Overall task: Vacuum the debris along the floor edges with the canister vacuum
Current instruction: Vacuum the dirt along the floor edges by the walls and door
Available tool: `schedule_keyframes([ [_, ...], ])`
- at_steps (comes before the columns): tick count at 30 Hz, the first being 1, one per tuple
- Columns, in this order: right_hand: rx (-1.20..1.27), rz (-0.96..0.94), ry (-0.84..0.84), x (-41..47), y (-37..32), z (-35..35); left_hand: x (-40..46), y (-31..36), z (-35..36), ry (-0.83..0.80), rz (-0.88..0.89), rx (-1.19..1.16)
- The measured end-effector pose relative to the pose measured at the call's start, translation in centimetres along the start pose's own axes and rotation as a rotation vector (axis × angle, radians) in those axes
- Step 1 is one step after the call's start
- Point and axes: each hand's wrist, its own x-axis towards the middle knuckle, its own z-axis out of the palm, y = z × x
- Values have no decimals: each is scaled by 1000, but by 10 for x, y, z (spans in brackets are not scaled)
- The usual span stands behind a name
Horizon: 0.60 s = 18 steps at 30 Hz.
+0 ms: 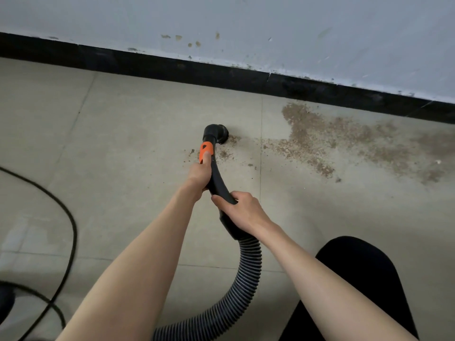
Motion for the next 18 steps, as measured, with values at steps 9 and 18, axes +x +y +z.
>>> schedule_keyframes([
  [9, 100, 66, 107, -8, 27, -22, -7, 6, 50, -60, 28, 72],
  [18, 103, 141, 202, -16, 51, -49, -26, 13, 89, -266, 44, 119],
])
